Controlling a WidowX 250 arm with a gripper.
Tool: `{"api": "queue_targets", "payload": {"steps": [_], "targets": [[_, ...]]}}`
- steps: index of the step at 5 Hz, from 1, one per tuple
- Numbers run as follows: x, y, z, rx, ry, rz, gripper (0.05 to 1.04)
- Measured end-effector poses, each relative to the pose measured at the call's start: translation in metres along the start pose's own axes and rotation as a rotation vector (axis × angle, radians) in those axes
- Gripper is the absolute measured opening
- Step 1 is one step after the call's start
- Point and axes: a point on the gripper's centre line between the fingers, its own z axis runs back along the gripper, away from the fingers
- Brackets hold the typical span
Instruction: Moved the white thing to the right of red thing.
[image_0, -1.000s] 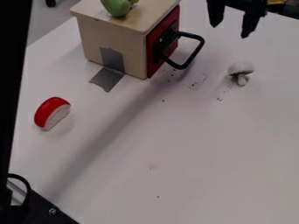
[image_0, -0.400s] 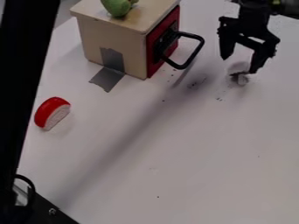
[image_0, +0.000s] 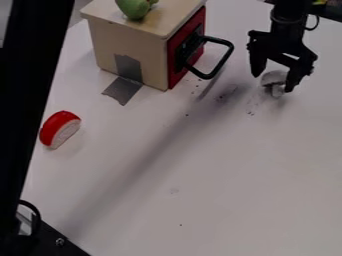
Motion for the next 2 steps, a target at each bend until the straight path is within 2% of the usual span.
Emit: {"api": "queue_targets", "payload": {"steps": [1,2], "targets": [[0.0013,0.0008,-0.0120,0.005,-0.008,0.019,0.999],[0.0012,0.0071,-0.0188,0.004,-0.003,0.048,0.951]]}}
